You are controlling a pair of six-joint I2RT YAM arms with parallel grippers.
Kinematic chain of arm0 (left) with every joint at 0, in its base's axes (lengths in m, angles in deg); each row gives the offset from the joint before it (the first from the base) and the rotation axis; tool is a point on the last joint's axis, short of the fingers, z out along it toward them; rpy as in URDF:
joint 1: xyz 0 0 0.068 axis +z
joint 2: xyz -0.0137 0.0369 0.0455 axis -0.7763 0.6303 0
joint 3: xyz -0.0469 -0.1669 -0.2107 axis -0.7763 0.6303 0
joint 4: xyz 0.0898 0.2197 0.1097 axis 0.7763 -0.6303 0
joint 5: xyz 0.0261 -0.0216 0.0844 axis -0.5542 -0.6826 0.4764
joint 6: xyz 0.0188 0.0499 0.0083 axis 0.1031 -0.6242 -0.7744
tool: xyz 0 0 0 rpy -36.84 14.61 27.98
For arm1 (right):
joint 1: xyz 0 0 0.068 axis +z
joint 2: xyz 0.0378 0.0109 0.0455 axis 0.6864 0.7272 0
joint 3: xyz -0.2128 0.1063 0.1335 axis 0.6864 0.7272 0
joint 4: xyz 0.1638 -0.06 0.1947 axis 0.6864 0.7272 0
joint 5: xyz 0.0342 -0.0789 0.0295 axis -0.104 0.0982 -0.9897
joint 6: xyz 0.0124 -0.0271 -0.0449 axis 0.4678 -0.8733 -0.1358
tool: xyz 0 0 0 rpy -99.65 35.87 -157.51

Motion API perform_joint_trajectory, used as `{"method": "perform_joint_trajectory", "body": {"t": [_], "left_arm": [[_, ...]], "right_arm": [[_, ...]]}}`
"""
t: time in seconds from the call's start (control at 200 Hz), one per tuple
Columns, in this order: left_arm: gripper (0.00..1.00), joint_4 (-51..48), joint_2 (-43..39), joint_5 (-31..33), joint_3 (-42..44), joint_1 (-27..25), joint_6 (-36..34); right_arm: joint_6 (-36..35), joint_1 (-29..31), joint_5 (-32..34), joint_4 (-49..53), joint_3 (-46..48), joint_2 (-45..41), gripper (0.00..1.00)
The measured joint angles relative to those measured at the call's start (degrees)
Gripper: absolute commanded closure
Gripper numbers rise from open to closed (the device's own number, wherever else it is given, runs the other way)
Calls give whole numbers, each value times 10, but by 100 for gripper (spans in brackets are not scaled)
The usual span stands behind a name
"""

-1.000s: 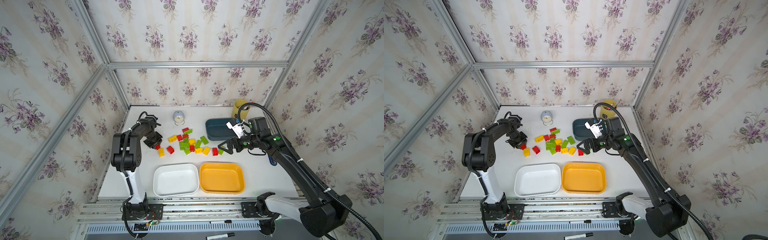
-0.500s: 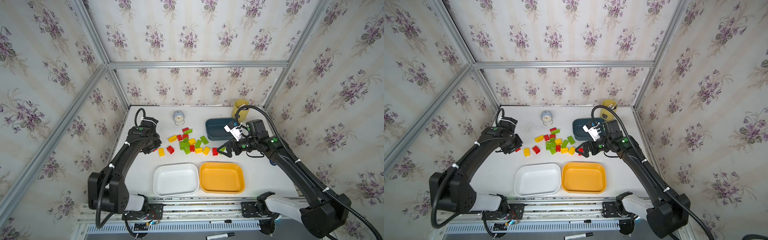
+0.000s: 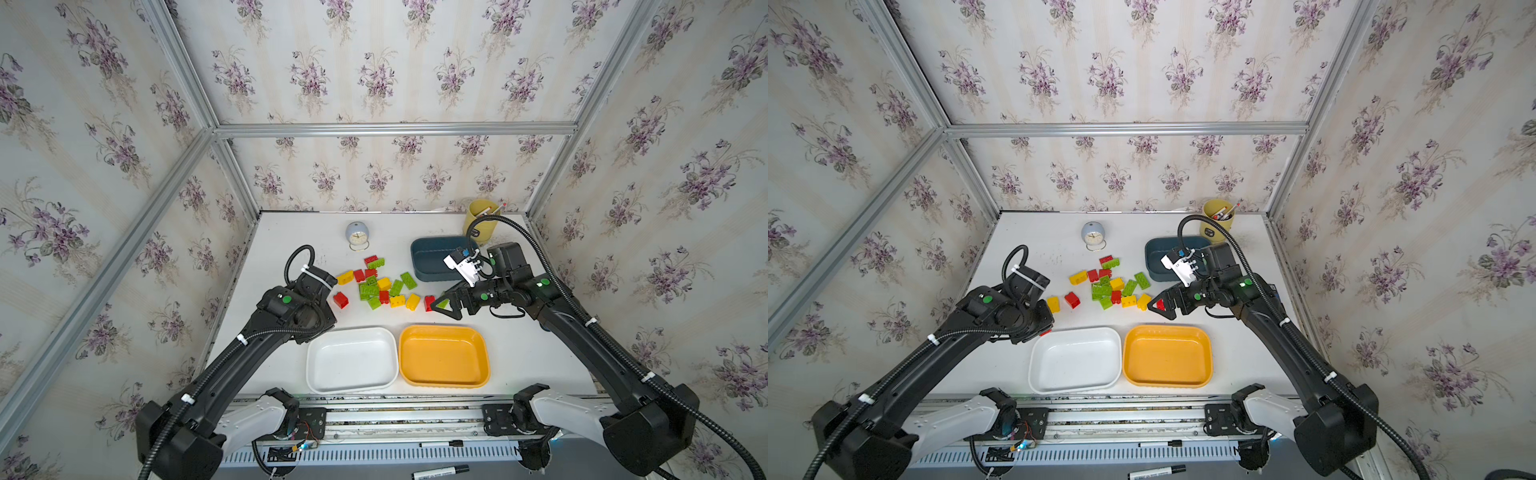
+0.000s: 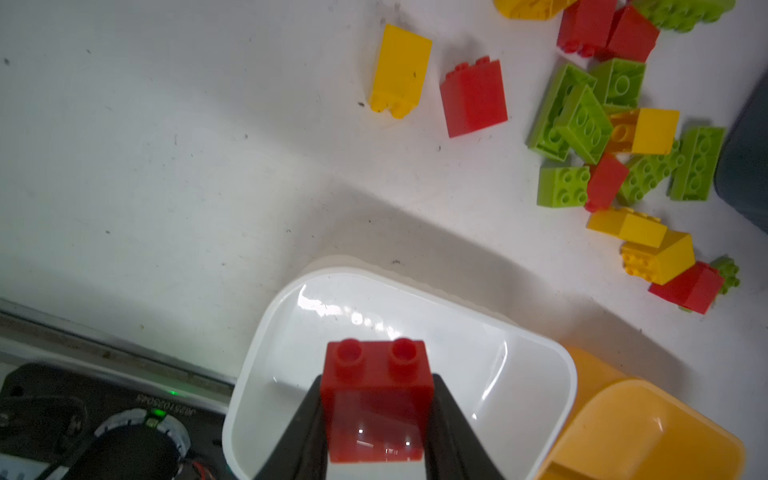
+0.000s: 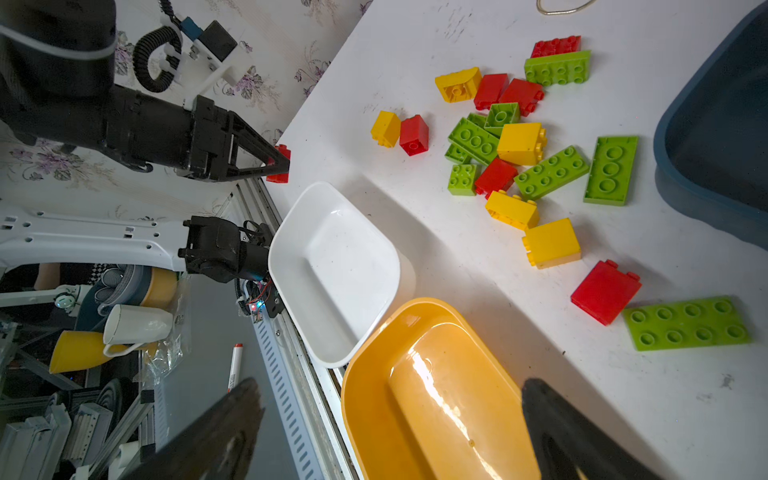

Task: Sort the legos into containers by color
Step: 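Carry the red brick with the left gripper into the white tray and release, then grasp a yellow brick beside the pile with the left gripper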

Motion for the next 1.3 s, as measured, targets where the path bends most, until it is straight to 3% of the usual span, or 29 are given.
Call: {"method": "perform_joint_trajectory", "body": {"t": [0.065,0.3,0.395,0.46,0.58,0.9,1.299], "left_arm": [[64,-12,2,-18,20,-35,22],[61,43,12,-32,95,-53,59],[53,71,19,-40,115,-57,59],[38,91,27,-44,132,-57,59],[27,101,35,-48,143,-57,57],[22,59,31,-7,-3,-44,7],[21,38,125,49,-90,64,-128]], "right_arm": [[0,0,1,5,4,-1,0],[-4,1,3,4,8,-5,0],[-4,1,3,6,11,-6,0],[-5,1,3,6,11,-5,0],[-9,1,4,6,11,-1,0],[-9,1,5,6,12,-1,0],[-11,1,2,-8,19,-2,0]]}}
